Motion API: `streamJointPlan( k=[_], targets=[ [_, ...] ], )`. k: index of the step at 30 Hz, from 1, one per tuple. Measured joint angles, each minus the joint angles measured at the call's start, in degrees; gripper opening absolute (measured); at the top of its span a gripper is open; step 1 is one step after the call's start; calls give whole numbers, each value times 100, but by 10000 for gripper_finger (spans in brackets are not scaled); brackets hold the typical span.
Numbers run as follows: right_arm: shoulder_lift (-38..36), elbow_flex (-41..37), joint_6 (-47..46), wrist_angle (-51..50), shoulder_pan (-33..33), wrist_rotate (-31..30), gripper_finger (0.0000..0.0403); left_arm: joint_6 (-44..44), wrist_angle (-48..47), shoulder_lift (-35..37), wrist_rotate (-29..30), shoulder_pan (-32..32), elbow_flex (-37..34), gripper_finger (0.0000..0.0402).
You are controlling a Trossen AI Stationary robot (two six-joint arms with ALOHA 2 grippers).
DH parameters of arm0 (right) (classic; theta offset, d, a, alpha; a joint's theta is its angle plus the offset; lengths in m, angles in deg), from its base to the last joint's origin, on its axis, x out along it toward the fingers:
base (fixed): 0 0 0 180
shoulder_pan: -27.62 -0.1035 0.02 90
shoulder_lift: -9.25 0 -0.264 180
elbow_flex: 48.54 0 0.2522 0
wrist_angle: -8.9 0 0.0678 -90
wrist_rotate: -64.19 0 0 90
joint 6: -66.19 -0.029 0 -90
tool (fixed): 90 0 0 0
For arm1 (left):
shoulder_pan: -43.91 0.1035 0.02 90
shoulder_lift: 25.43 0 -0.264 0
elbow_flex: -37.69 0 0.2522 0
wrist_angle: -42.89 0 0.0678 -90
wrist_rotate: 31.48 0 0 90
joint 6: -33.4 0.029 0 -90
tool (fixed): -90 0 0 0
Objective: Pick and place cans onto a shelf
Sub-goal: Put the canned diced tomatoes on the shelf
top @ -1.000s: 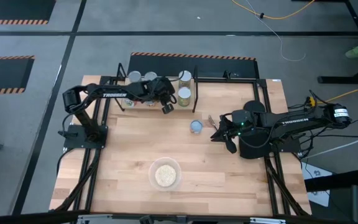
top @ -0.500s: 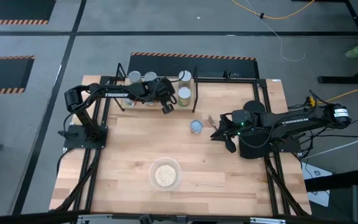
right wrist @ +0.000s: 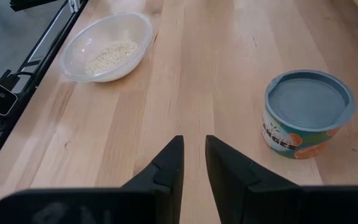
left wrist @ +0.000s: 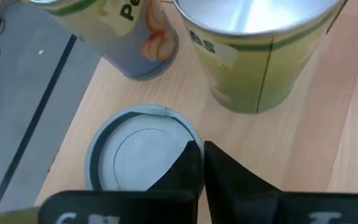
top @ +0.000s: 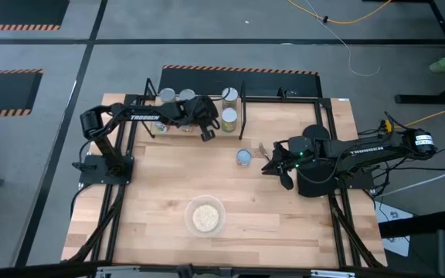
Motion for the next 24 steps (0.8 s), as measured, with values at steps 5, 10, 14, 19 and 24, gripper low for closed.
streamJointPlan(
  k=[5, 10, 14, 19, 24],
  targets=[
    [0, 2, 0, 0, 0, -2, 71, 63, 13, -11, -116, 194, 108, 2],
    [0, 2, 0, 0, 0, -19, 71, 174, 38, -11, -520, 475, 288, 1],
    [1, 2, 0, 2, -2, -208, 71, 333, 155, -11, -816, 736, 345, 3],
    [0, 2, 0, 3, 0, -374, 71, 366, 229, -9, -1166, 1028, 345, 3],
    [0, 2, 0, 3, 0, -372, 71, 367, 227, -9, -1444, 1197, 345, 4]
  ],
)
